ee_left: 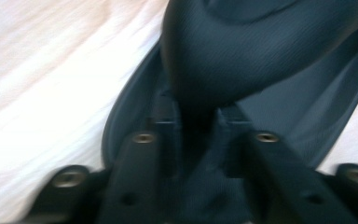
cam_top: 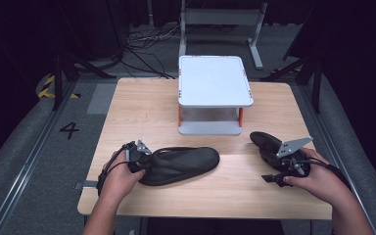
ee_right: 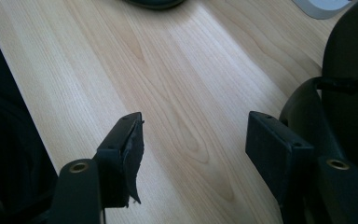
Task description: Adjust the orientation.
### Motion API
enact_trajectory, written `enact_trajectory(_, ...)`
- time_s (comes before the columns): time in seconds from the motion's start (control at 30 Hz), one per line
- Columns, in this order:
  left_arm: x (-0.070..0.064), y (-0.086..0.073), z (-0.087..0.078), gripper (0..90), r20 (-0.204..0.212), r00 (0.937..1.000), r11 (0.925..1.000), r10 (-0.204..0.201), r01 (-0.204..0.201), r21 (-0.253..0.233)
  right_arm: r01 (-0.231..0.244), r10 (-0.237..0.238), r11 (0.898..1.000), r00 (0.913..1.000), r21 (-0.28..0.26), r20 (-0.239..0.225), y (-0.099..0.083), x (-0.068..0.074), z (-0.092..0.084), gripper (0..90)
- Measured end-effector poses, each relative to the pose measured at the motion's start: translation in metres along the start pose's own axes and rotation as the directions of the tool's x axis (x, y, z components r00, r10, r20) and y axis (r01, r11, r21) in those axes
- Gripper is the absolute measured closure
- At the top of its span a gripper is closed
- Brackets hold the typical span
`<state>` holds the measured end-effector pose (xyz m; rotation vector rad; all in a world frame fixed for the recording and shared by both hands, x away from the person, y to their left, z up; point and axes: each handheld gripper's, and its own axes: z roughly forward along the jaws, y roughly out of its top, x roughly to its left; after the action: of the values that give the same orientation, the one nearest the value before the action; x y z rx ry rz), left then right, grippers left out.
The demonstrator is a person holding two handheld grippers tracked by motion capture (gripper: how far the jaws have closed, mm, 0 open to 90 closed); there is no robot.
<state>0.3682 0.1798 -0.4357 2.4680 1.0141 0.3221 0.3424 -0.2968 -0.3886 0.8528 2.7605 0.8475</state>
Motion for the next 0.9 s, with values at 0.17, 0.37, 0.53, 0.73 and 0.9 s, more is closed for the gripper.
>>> enact_trajectory(0.17, 0.02, 0.017, 0.006, 80.4, -0.019, 0.9986, 0.9986, 0.05, -0.051, -0.017, -0.011, 0.011, 1.0, 0.9999, 0.003, 0.001, -0.007, 0.001, -0.002, 37.9)
enact_trajectory(0.37, 0.042, 0.046, 0.023, 73.2, -0.08, 0.9967, 0.9886, -0.006, -0.007, -0.151, -0.043, 0.043, 0.999, 0.9986, -0.01, 0.029, -0.016, 0.0, -0.012, 37.9)
enact_trajectory(0.53, 0.039, 0.043, 0.016, 45.5, -0.05, 0.9935, 0.971, -0.103, 0.089, -0.222, -0.045, 0.045, 0.999, 0.9987, 0.0, 0.026, -0.018, 0.001, -0.011, 37.9)
enact_trajectory(0.73, 0.026, 0.038, -0.005, 34.1, 0.009, 0.9821, 0.9486, -0.188, 0.184, -0.258, -0.027, 0.027, 1.0, 0.9994, 0.0, 0.019, -0.014, 0.004, -0.008, 37.9)
enact_trajectory(0.9, 0.007, 0.054, -0.008, 29.3, 0.094, 0.9793, 0.9348, -0.179, 0.199, -0.294, -0.024, 0.024, 1.0, 0.9995, 0.001, 0.02, -0.013, 0.005, -0.007, 37.7)
